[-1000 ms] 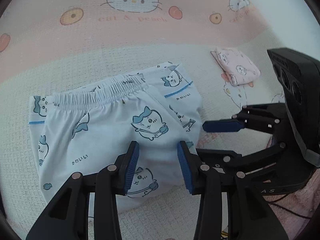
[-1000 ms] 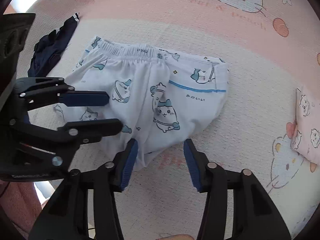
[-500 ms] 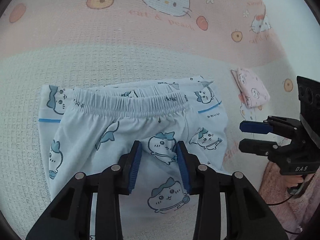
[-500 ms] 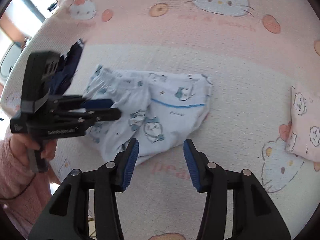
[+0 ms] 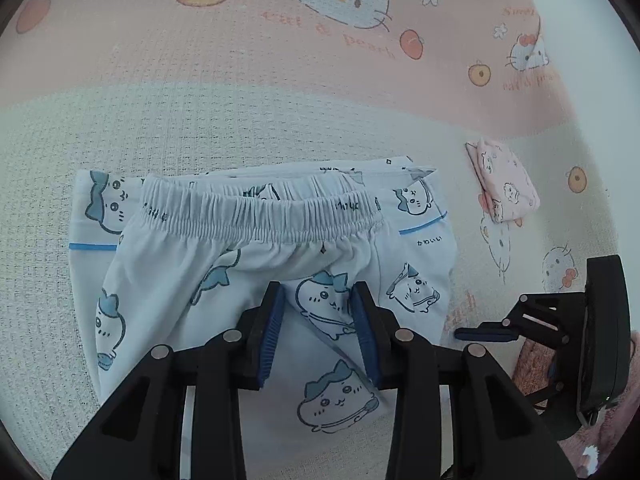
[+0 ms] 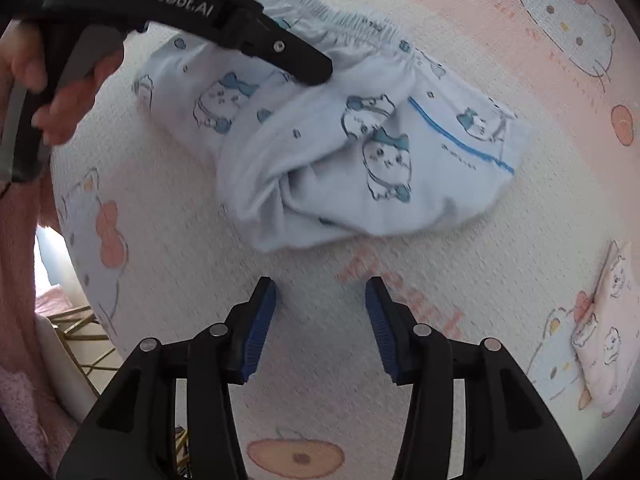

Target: Fold clothes

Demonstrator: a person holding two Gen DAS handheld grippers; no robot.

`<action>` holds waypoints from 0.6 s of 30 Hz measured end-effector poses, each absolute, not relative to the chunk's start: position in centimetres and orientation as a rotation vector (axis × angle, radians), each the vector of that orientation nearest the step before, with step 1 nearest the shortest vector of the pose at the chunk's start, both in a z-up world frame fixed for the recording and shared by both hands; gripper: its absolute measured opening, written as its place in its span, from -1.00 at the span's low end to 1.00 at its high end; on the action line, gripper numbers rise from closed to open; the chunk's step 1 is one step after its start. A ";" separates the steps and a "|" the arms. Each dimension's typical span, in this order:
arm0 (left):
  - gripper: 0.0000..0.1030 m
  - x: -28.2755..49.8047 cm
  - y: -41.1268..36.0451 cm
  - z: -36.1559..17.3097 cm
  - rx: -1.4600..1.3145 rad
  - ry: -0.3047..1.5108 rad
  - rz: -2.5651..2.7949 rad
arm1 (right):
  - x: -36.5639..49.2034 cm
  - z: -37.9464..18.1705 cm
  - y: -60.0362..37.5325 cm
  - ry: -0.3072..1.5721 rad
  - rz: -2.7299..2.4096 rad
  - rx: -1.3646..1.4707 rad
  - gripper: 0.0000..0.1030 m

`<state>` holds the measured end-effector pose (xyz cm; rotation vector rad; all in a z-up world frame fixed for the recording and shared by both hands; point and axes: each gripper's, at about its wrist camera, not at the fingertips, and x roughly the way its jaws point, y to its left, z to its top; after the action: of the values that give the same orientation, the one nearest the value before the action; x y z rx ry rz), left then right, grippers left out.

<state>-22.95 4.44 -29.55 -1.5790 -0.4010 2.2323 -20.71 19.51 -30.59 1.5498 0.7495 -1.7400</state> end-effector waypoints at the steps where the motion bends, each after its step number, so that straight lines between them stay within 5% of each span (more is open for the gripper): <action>1: -0.26 -22.9 4.5 -29.4 -1.575 -0.396 2.231 | -20.8 -30.1 20.3 0.726 -1.770 1.564 -0.08; 7: -0.23 -21.0 2.3 -26.3 -1.570 -0.356 2.329 | -21.2 -24.9 20.9 0.413 -2.013 1.433 -0.05; 16: -0.23 -17.2 -0.4 -29.2 -1.807 0.110 2.253 | -23.0 -28.4 19.5 0.606 -2.070 1.561 0.00; 18: -0.06 -17.5 -1.3 -29.2 -1.840 0.070 2.270 | -23.6 -28.1 21.1 0.723 -2.151 1.577 -0.01</action>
<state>-17.46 -1.32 -29.17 -1.8402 0.0703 2.2702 -23.65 21.06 -28.10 1.5765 0.7225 -2.1505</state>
